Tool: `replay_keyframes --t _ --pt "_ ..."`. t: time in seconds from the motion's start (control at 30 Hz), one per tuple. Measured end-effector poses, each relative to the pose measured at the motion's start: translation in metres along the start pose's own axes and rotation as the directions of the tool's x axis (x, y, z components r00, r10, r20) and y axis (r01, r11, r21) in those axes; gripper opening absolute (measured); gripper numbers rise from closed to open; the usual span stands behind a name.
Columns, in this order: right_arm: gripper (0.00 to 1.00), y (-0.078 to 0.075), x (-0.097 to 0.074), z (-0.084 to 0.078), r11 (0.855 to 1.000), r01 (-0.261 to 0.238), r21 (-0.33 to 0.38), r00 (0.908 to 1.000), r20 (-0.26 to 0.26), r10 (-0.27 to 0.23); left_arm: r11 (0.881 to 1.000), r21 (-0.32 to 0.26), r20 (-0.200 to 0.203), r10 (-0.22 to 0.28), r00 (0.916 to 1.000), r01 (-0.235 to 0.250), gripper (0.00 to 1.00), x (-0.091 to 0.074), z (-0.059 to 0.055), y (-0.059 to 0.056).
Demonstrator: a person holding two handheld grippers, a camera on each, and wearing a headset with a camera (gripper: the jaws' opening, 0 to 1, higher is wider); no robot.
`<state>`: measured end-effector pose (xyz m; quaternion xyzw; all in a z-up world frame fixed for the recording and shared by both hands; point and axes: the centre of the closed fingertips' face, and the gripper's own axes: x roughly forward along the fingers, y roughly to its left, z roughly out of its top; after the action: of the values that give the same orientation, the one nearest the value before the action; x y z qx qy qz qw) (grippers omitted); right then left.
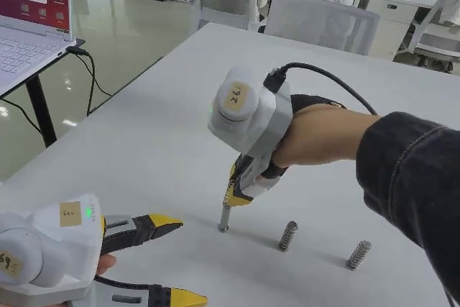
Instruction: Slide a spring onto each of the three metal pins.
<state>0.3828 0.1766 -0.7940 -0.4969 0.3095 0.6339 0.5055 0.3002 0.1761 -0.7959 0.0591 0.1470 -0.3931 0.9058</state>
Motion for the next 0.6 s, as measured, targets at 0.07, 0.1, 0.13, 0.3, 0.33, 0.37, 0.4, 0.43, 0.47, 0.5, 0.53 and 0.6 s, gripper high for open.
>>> replay_keyframes --t 0.07,0.1,0.13,0.3,0.33,0.37,0.4,0.43,0.47,0.5,0.53,0.6 --pt "0.08 0.0 0.001 0.0 1.0 -0.002 0.002 1.0 0.0 0.002 1.0 -0.001 0.0 0.0 1.0 0.0 0.57 -0.001 0.0 0.0" --pt "0.08 0.0 0.003 0.0 1.0 -0.004 0.003 1.0 -0.001 0.004 1.0 -0.001 -0.001 0.0 1.0 0.0 0.57 -0.001 0.0 0.0" --pt "0.08 0.0 0.004 0.0 1.0 -0.008 0.004 1.0 -0.003 0.008 1.0 -0.001 -0.001 0.0 1.0 0.0 0.57 -0.001 0.0 0.0" --pt "0.08 -0.001 0.01 -0.003 1.0 -0.013 0.002 0.9997 -0.02 0.013 1.0 -0.002 -0.004 0.001 1.0 -0.001 0.56 -0.003 -0.001 0.001" --pt "0.08 0.0 0.01 -0.003 1.0 -0.015 0.004 0.9997 -0.021 0.015 1.0 -0.002 -0.005 0.002 1.0 -0.002 0.56 -0.003 -0.001 0.001" --pt "0.08 0.0 0.012 -0.003 1.0 -0.017 0.006 0.9996 -0.021 0.017 1.0 -0.003 -0.005 0.002 1.0 -0.002 0.56 -0.003 -0.001 0.001" --pt "0.08 0.0 0.013 -0.003 1.0 -0.019 0.007 0.9996 -0.021 0.019 1.0 -0.002 -0.005 0.002 1.0 -0.002 0.56 -0.003 -0.001 0.001" --pt "0.08 0.0 0.014 -0.003 1.0 -0.02 0.007 0.9995 -0.023 0.02 1.0 -0.002 -0.006 0.002 1.0 -0.002 0.56 -0.003 -0.002 0.001" --pt "0.08 0.0 0.015 -0.004 1.0 -0.022 0.008 0.9994 -0.025 0.022 1.0 -0.003 -0.006 0.001 1.0 -0.001 0.56 -0.003 -0.002 0.0" --pt "0.08 0.0 0.016 -0.004 1.0 -0.022 0.008 0.9994 -0.026 0.023 1.0 -0.003 -0.006 0.001 1.0 -0.001 0.56 -0.003 -0.002 0.0" --pt "0.08 0.001 0.018 -0.004 1.0 -0.024 0.009 0.9994 -0.027 0.024 1.0 -0.003 -0.007 0.001 1.0 -0.001 0.56 -0.003 -0.002 0.0" --pt "0.08 0.002 0.021 -0.005 0.999 -0.029 0.013 0.9991 -0.031 0.029 1.0 -0.004 -0.006 0.0 1.0 0.0 0.56 -0.003 -0.002 0.0"
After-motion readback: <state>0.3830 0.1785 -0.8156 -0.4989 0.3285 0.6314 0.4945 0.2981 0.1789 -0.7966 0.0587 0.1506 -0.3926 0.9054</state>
